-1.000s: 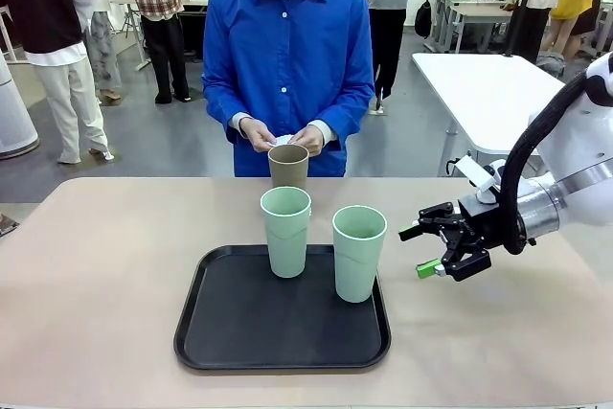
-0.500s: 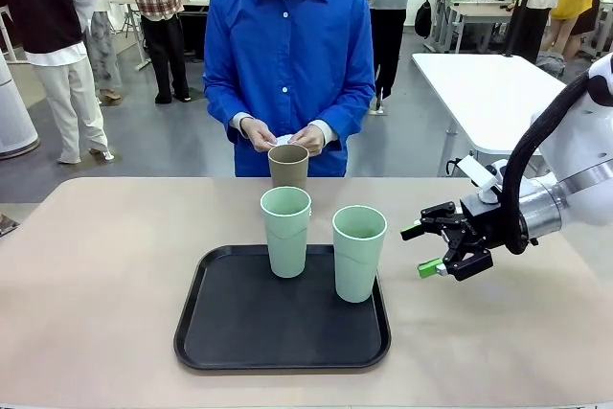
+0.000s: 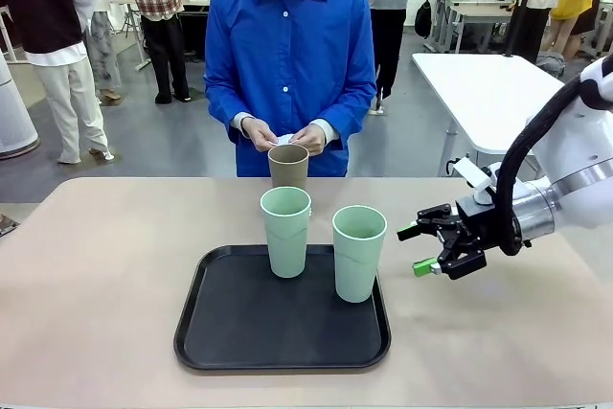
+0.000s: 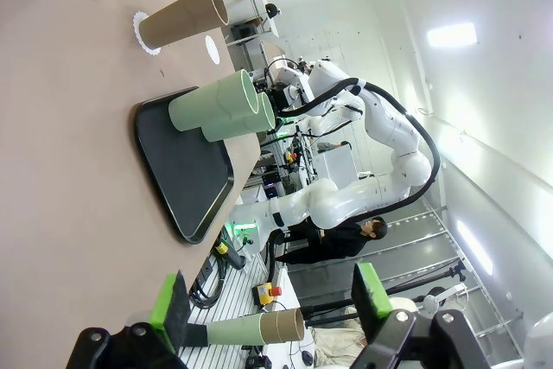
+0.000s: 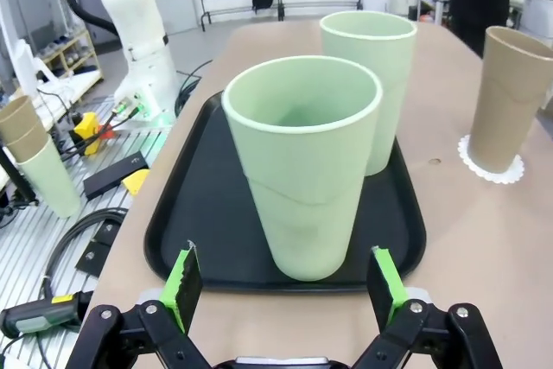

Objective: Place coasters on the table and set cups on them.
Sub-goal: Take one Reusable plastic cup from the Flat Tray and place it on a coaster set by the human.

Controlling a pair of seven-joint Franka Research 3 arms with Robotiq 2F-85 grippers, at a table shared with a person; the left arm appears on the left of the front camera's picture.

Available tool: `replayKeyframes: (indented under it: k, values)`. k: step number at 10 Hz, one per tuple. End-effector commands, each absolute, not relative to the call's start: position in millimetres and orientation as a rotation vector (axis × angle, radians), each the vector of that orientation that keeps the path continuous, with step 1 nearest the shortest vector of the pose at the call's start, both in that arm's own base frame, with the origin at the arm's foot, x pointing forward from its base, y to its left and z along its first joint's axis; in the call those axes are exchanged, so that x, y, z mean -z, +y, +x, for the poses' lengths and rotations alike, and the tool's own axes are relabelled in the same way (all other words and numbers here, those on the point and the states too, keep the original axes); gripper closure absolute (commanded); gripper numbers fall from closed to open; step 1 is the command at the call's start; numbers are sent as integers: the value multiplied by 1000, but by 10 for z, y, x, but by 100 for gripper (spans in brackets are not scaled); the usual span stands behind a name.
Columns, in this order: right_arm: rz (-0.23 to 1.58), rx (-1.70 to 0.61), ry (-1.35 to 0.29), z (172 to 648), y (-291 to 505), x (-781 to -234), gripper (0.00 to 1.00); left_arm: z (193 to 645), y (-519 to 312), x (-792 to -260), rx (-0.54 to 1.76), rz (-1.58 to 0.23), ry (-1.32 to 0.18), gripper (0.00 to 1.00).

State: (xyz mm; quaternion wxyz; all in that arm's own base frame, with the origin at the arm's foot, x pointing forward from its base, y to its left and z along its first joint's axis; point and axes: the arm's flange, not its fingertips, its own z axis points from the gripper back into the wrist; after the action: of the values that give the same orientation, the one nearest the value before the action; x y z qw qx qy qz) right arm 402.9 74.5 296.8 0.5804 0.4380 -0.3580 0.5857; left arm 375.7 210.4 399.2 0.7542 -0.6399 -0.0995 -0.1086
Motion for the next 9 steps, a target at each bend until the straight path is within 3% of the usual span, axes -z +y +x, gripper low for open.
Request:
replayKeyframes:
  k: [1, 9]
  values:
    - [1011, -1354, -915, 4131, 845, -2885, 0, 3758, 2126, -4012, 241, -1399, -224, 0]
    - [1034, -1379, -982, 4214, 1060, -2706, 0, 3758, 2126, -4012, 241, -1399, -224, 0]
